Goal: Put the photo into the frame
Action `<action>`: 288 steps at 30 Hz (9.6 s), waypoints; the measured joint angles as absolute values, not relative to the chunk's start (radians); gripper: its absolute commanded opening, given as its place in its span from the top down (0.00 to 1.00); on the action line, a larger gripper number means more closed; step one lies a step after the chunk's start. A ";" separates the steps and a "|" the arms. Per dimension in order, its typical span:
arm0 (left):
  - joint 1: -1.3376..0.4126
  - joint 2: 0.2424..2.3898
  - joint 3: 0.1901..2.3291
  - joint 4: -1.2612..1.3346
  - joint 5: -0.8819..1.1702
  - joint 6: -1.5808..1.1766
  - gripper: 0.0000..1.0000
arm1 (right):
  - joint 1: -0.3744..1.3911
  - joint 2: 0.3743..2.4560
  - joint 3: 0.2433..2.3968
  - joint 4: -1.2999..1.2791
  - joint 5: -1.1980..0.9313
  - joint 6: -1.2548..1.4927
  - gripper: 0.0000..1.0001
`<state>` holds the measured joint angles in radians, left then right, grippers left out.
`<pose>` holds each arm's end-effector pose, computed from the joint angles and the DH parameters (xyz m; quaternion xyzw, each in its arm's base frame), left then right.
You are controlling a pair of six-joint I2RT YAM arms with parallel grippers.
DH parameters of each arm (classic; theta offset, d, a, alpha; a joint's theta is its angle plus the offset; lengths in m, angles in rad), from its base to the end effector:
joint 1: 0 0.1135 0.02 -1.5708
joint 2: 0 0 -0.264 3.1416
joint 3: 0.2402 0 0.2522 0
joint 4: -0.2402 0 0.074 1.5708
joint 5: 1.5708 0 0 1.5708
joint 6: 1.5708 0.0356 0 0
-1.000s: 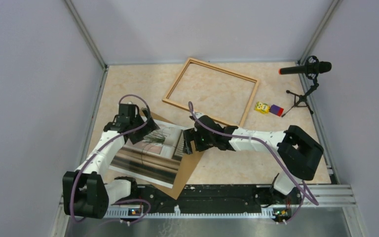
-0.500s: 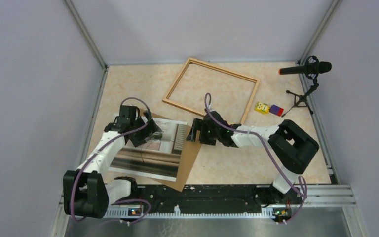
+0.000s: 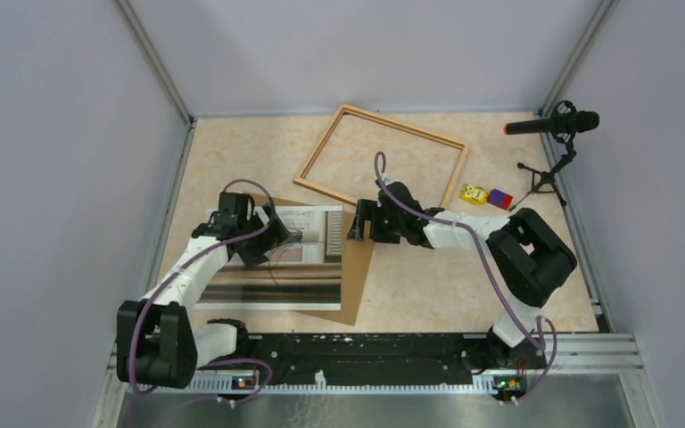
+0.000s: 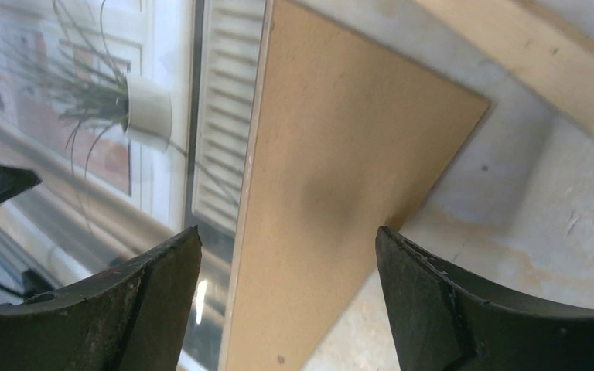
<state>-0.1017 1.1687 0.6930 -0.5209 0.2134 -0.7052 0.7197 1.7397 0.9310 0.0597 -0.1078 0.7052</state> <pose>0.2191 -0.0299 0.2063 -0.2546 0.9195 -0.2045 0.2189 0.2660 0.2382 0.1635 -0.0281 0.9153 0.2981 0.2696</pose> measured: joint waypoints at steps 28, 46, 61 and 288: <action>0.107 1.257 0.846 -0.632 -0.200 -0.709 0.01 | 0.841 1.940 1.082 0.202 -0.395 0.749 0.25; 0.358 1.394 0.921 -0.442 -0.344 -0.657 0.01 | 0.773 1.929 1.005 0.316 -0.425 0.788 0.24; 0.463 1.682 0.994 -0.362 -0.082 -0.511 0.01 | 0.679 1.911 1.054 0.179 -0.434 0.718 0.23; -0.342 1.423 1.176 -0.382 -0.074 -0.367 0.01 | 0.149 1.987 1.193 0.412 -0.348 0.990 1.00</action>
<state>-0.3416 1.4231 1.1763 -0.3817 -0.0738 -0.3672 0.1493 1.9865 1.1934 0.4122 -0.3481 0.9901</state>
